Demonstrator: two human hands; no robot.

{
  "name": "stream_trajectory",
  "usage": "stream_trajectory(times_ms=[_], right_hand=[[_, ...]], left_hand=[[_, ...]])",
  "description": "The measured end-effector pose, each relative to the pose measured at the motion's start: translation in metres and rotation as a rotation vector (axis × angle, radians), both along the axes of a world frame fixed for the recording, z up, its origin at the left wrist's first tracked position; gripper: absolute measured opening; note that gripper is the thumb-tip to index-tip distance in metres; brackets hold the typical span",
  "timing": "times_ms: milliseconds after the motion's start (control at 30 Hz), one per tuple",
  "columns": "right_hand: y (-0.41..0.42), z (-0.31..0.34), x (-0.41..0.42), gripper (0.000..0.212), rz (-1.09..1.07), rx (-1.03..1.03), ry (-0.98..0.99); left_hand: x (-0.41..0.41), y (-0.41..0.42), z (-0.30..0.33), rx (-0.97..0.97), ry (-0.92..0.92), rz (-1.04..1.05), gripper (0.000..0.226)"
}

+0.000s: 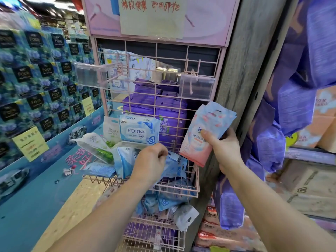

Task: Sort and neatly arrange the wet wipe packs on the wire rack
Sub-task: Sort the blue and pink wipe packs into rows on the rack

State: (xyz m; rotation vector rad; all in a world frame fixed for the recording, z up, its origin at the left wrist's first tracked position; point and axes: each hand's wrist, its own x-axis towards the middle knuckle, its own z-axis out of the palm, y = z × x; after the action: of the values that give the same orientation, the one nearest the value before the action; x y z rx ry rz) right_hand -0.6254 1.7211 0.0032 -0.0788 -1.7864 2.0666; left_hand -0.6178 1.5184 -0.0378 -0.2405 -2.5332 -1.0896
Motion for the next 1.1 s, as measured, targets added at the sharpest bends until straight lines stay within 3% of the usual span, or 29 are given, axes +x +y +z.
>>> stream_trajectory(times_ms=[67, 167, 267, 367, 467, 600, 667, 800, 900, 1100], right_hand=[[-0.003, 0.000, -0.001, 0.037, -0.007, -0.025, -0.002], [-0.008, 0.000, -0.001, 0.040, -0.008, -0.049, -0.009], [-0.012, 0.000, 0.000, 0.041, -0.026, -0.041, -0.008], [-0.014, 0.001, 0.000, 0.034, -0.041, -0.006, 0.014], [-0.011, 0.003, 0.000, 0.035, -0.052, -0.008, 0.014], [-0.006, 0.001, -0.001, 0.038, -0.064, -0.009, -0.008], [-0.007, -0.001, 0.000, 0.037, -0.043, 0.001, -0.021], [-0.011, -0.006, -0.004, 0.043, 0.002, 0.012, -0.061], [-0.015, -0.010, -0.008, 0.050, 0.017, 0.024, -0.082], [-0.024, -0.018, -0.017, 0.052, 0.057, 0.024, -0.095]], left_hand=[[-0.003, -0.001, 0.005, -0.108, 0.004, 0.007, 0.020], [-0.002, 0.000, -0.004, -0.602, -0.265, 0.036, 0.040], [0.001, 0.008, -0.013, -0.765, -0.251, 0.050, 0.030], [-0.004, 0.004, -0.011, -0.657, -0.178, 0.057, 0.024], [-0.007, -0.010, -0.013, -0.364, -0.151, 0.065, 0.015], [0.004, -0.021, 0.004, 0.104, -0.175, 0.051, 0.023], [0.012, -0.028, 0.022, 0.227, -0.133, 0.004, 0.028], [0.023, -0.059, 0.063, 0.451, 0.008, -0.027, 0.011], [0.020, -0.093, 0.077, 0.364, 0.124, -0.015, 0.022], [0.001, -0.139, 0.038, -0.147, -0.179, -0.022, 0.028]])
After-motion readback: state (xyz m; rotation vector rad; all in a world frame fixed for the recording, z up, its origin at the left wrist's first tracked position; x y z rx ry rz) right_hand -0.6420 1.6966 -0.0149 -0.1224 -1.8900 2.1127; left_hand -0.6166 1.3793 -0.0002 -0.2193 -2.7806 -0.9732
